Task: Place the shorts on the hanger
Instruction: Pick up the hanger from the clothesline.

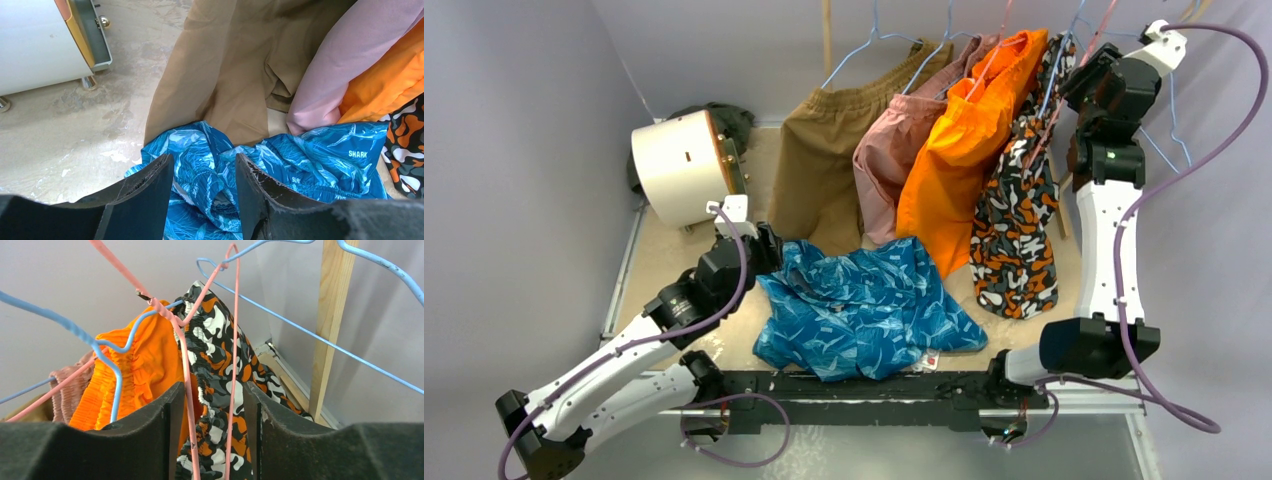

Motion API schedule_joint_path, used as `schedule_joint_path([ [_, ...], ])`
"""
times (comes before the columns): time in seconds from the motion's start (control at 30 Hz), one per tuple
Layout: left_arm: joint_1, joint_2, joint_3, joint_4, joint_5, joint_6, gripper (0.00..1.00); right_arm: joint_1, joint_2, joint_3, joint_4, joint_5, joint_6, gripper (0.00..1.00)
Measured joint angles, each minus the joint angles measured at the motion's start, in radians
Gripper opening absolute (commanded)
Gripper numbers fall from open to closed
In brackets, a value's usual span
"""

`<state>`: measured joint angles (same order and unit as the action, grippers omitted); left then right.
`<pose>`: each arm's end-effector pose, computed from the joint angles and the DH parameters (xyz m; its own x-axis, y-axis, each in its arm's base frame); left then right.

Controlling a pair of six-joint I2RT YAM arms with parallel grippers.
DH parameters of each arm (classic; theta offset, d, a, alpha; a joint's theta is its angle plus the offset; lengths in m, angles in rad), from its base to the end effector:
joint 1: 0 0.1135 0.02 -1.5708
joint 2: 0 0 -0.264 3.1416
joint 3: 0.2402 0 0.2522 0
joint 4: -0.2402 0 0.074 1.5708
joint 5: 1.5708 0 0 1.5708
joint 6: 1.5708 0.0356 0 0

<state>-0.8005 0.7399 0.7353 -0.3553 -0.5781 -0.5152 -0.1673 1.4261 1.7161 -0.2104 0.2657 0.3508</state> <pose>0.1305 -0.1066 0.3138 -0.3341 -0.2482 -0.9093 0.0923 0.9514 -0.2937 0.3017 -0.0604 0.5109 0.2176 0.2995 -0.9289 0.3663 0.8571 0.3622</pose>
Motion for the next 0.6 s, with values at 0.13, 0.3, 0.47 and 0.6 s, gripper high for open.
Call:
schedule_joint_path([
  [0.13, 0.0, -0.003, 0.0, 0.0, 0.0, 0.0, 0.48, -0.006, 0.031, 0.016, 0.003, -0.003, 0.0, 0.39],
  [0.3, 0.0, -0.016, 0.0, -0.001, -0.001, 0.0, 0.48, -0.011, 0.079, 0.045, 0.003, -0.007, 0.0, 0.31],
  [0.47, 0.002, -0.019, 0.0, -0.001, -0.001, 0.0, 0.48, -0.011, 0.102, 0.072, -0.001, -0.021, -0.004, 0.17],
  [0.6, 0.002, -0.019, 0.0, -0.001, -0.001, 0.0, 0.48, -0.011, 0.103, 0.079, 0.001, -0.027, -0.014, 0.0],
])
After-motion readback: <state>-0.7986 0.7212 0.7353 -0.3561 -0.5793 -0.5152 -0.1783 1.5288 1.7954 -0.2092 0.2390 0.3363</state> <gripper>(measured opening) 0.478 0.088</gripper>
